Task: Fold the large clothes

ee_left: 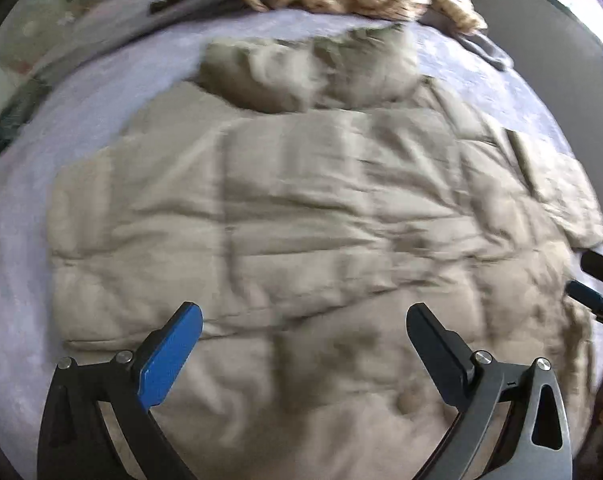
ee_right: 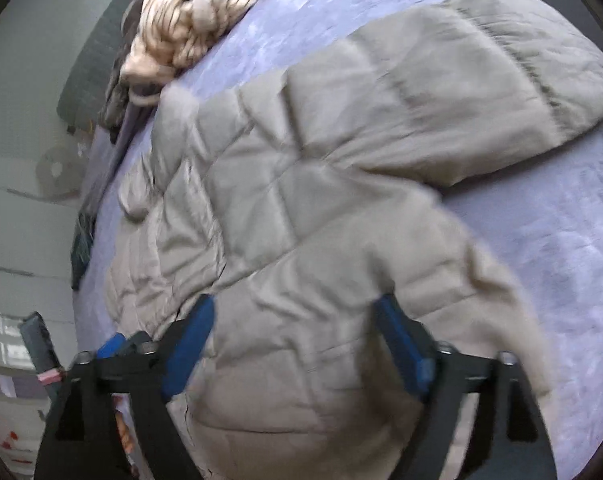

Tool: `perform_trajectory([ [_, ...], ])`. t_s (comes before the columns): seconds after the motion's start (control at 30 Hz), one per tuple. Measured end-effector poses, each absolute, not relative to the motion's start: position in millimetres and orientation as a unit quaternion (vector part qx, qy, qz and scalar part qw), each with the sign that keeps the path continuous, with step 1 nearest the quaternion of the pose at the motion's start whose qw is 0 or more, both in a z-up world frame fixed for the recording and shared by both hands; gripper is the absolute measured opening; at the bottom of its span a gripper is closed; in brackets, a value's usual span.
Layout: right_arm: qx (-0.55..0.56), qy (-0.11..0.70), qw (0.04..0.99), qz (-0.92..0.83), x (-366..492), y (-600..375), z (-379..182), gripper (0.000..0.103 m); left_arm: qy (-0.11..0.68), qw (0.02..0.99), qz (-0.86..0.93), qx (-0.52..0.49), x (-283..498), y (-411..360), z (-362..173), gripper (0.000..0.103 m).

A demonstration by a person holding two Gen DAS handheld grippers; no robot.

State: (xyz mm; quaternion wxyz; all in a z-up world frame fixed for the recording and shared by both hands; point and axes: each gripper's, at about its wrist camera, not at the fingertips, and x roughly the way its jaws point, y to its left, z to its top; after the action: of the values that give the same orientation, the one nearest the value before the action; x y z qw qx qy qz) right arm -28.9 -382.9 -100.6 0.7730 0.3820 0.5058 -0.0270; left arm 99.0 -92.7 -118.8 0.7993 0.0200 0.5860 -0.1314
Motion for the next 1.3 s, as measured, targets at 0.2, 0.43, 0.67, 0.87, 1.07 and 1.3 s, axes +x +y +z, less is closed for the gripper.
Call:
perform_trajectory([
  [0.2,0.437,0.459,0.772,-0.054,-51,-440,-107,0.091,0.581,0.802,-0.133,0.039,97,-129,-117,0.102],
  [0.43,0.458,0.423,0.771,-0.129,-70,-511,-113,0.103,0.583,0.797,-0.152,0.047,95,-173,-117,0.102],
  [0.67,0.581,0.341,0.723,-0.155,-91,-598,-138,0.103,0.575,0.801,-0.160,0.040,98,-204,-108,0.102],
  [0.87,0.667,0.254,0.685,-0.146,-84,-649,-153,0.103,0.572,0.805,-0.152,0.038,100,-216,-104,0.102],
  [1.07,0.701,0.239,0.656,-0.149,-66,-670,-162,0.052,0.576,0.805,-0.138,0.028,98,-213,-106,0.102],
  [1.3,0.709,0.222,0.657,-0.128,-64,-666,-156,0.007,0.561,0.820,-0.113,0.024,106,-188,-101,0.102],
])
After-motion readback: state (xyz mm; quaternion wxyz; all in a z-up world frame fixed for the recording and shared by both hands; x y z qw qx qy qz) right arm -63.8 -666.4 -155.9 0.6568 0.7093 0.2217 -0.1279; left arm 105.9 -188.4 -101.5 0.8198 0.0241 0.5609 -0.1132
